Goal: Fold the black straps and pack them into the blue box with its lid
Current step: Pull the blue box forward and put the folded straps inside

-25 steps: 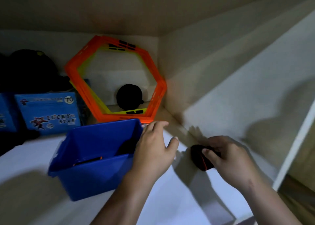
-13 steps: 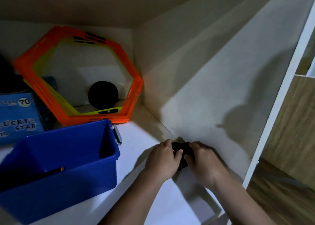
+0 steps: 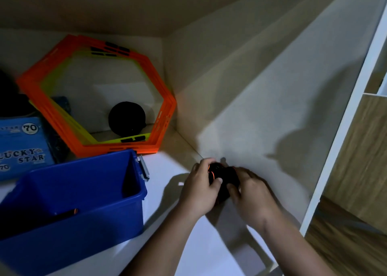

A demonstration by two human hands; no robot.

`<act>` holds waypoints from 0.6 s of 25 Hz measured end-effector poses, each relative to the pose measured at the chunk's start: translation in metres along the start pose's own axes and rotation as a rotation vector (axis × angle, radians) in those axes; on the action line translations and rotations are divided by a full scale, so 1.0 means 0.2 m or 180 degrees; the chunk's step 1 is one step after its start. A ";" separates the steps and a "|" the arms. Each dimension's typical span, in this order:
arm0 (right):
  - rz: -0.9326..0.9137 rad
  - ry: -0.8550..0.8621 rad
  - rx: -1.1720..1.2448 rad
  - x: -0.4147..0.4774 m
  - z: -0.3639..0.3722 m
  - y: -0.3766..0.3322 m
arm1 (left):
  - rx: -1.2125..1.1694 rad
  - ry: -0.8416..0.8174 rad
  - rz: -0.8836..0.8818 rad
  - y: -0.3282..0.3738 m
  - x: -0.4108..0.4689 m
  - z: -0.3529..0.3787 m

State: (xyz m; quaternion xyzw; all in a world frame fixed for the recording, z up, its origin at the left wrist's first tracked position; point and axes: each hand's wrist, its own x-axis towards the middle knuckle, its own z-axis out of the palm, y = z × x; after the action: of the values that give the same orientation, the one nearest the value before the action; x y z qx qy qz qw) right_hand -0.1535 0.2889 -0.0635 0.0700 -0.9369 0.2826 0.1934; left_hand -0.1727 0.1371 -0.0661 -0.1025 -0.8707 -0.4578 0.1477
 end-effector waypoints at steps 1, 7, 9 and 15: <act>-0.0019 0.0063 0.0102 0.02 -0.04 -0.02 | -0.0133 0.0126 0.0070 0.03 0.01 -0.04; -0.0045 -0.0069 0.2135 0.13 -0.21 -0.25 | -0.0679 0.0594 0.0363 0.20 0.01 -0.38; -0.0018 -0.0414 0.2833 0.14 -0.20 -0.36 | -0.0766 0.0705 0.0382 0.21 -0.01 -0.53; -0.0310 -0.0793 0.3431 0.13 -0.02 -0.74 | -0.0601 0.1052 0.0238 0.12 -0.18 -0.94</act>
State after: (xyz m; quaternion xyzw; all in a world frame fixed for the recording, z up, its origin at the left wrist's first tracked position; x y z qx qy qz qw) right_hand -0.1409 0.1674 0.0240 0.2352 -0.6711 0.7024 0.0307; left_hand -0.1016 -0.0059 0.0401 -0.0715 -0.7834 -0.5422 0.2953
